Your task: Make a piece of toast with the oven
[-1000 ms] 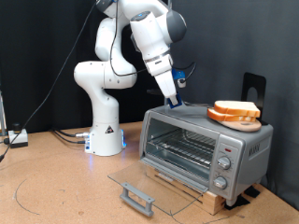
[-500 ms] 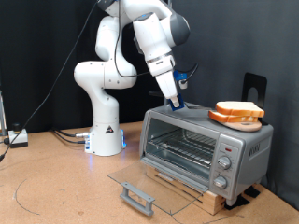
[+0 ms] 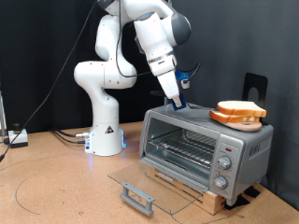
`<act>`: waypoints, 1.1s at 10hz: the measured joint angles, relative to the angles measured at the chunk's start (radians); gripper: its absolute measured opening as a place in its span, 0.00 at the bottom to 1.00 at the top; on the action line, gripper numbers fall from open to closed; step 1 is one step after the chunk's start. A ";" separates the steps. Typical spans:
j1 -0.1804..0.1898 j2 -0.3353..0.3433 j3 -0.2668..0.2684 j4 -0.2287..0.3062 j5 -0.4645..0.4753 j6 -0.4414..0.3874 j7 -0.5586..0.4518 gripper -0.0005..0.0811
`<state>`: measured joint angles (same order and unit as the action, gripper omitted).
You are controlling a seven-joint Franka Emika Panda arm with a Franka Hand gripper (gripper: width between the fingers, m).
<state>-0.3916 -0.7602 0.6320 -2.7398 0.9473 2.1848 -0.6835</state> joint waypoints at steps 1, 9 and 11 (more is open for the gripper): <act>0.001 0.000 0.000 0.002 0.000 0.000 0.000 0.49; 0.003 0.000 0.014 0.014 0.000 -0.008 0.000 0.49; 0.003 -0.002 0.010 0.014 0.000 -0.015 0.000 0.49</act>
<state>-0.3888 -0.7627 0.6415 -2.7253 0.9472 2.1695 -0.6835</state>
